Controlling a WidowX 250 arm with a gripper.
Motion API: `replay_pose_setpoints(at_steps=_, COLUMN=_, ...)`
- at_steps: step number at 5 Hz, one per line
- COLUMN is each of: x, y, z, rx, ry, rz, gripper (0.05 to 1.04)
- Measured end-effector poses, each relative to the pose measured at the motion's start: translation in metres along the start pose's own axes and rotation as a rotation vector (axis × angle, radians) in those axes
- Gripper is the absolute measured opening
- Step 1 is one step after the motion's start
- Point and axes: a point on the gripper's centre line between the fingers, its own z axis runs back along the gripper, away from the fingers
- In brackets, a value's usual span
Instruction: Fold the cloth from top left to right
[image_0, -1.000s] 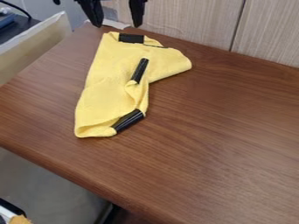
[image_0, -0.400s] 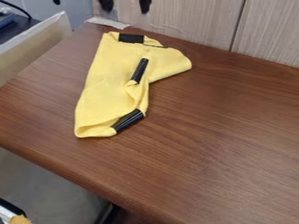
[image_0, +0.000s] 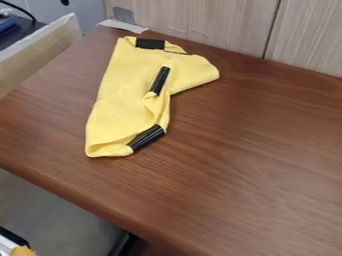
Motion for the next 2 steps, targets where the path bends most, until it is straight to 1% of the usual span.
replay_pose_setpoints(at_steps=1, x=0.004, y=0.011, z=-0.019, rx=0.003, ry=0.031, rz=-0.041, gripper=1.001)
replay_pose_setpoints(at_steps=2, x=-0.004, y=0.023, z=-0.037, rx=0.01, ry=0.082, rz=-0.097, gripper=1.001)
